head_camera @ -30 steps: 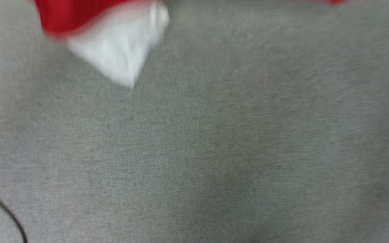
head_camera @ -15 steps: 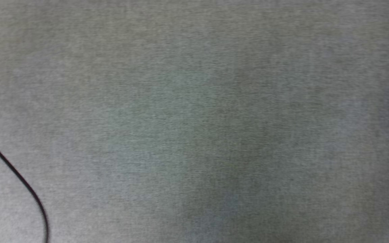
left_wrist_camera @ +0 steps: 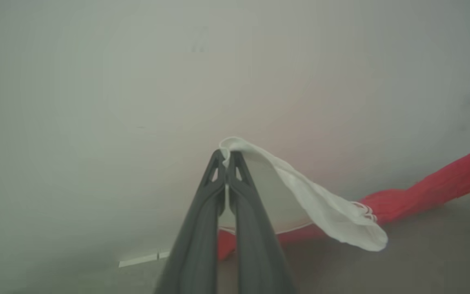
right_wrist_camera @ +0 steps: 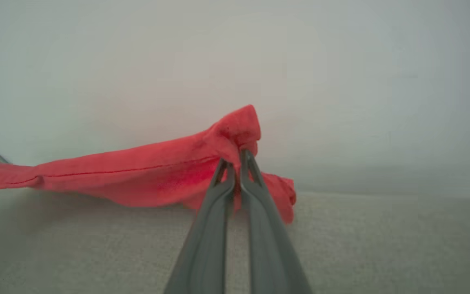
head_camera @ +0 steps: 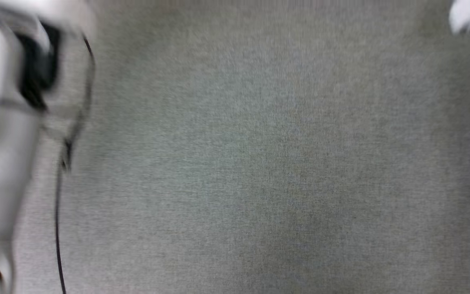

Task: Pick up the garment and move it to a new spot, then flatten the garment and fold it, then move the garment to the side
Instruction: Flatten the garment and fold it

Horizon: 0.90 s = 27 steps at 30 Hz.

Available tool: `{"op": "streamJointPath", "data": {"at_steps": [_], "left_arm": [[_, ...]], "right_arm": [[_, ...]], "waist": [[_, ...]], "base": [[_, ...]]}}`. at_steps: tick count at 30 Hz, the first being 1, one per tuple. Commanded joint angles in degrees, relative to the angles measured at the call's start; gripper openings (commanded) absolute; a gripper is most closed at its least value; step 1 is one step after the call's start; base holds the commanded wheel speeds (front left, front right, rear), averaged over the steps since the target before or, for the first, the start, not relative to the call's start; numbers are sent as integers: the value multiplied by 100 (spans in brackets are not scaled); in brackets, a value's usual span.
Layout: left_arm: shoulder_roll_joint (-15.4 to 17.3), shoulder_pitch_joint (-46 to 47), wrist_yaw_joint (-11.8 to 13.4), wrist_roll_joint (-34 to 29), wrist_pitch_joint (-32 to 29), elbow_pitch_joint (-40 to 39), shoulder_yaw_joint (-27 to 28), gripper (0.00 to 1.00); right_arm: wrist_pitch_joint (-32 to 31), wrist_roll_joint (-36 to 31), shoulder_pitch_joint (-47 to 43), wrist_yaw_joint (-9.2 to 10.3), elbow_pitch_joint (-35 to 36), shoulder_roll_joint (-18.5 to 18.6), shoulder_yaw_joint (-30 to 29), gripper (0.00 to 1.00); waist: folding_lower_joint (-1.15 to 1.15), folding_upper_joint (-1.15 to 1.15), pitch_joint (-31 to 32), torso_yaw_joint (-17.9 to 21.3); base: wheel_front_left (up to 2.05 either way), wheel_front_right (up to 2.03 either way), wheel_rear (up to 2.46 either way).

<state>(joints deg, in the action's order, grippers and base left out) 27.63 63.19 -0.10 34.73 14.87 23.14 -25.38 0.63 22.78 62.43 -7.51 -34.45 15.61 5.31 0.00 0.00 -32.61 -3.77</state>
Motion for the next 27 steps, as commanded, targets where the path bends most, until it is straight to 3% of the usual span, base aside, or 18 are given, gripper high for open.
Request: {"op": "streamJointPath", "data": {"at_steps": [1,5,11,27], "left_arm": [[-46,-283,44,44,29,-47,-7,0],[-87,-1532,205,105,38,-377,-108,0],[150,-3208,334,98,-24,-805,-459,0],[1301,-6047,702,723,-1351,-2528,-927,0]], "right_arm": [[62,86,-205,4,-16,61,44,0],[122,499,-1042,4,52,276,395,0],[72,1069,-2170,3,285,514,791,0],[-556,2248,-4764,4,1085,915,783,0]], "waist": [[0,0,333,-67],[0,0,801,-136],[0,0,1423,-156],[0,0,2729,-78]], "base": [[0,0,0],[0,0,0],[0,0,0],[0,0,0]]}}
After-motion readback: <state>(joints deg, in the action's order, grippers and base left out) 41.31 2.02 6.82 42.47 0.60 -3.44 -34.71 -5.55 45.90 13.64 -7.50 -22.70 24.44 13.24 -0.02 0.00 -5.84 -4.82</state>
